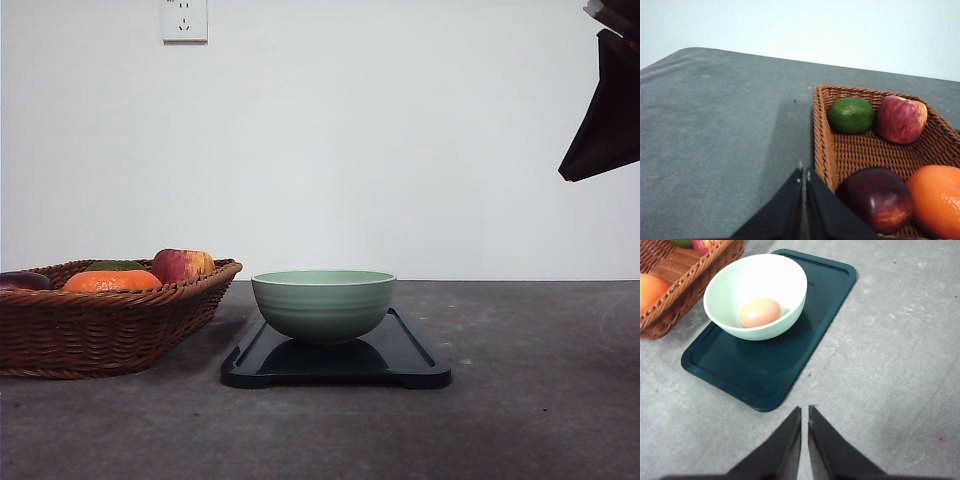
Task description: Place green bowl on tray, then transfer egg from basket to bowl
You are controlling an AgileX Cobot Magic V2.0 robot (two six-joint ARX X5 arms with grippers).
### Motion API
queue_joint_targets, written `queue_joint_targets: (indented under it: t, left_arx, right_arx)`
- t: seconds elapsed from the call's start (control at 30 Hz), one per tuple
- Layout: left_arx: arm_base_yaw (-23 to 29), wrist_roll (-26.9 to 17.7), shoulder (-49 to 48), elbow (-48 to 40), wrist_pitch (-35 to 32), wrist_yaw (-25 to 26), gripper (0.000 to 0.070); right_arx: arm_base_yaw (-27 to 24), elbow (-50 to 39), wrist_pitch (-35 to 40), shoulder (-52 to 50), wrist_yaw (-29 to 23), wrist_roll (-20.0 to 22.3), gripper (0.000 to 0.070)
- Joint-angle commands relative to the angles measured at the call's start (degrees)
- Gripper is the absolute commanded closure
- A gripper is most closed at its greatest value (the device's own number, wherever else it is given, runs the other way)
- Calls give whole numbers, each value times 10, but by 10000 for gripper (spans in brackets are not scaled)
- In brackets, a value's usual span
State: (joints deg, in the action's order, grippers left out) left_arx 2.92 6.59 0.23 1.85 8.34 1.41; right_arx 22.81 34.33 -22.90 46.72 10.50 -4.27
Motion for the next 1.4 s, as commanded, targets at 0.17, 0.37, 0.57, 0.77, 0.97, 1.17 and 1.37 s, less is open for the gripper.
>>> queue_joint_targets:
  t: [0.17,0.37,0.57,0.77,0.97,1.17,1.37]
  left_arx:
    - [1,-10,0,-11,-6,-2,700]
    - [1,-10,0,-11,-6,-2,700]
    - [1,-10,0,-11,-6,-2,700]
    - [1,-10,0,-11,-6,-2,700]
    - [1,-10,0,-11,-6,-2,700]
    - [1,-10,0,-11,-6,-2,700]
    - [1,-10,0,-10,-6,-1,700]
  right_arx:
    - [3,4,6,3,0,0,685]
    - [-7,1,1,-40,-23,73,685]
    - [-81,-64,42,-136,-50,94,685]
    - [-163,-208,157,-262,-49,91,685]
    - [-186,-332,232,-399,-49,73,685]
    - [-187,-336,178,-465,-65,75,685]
    - [-189,-336,177,-465,-65,73,685]
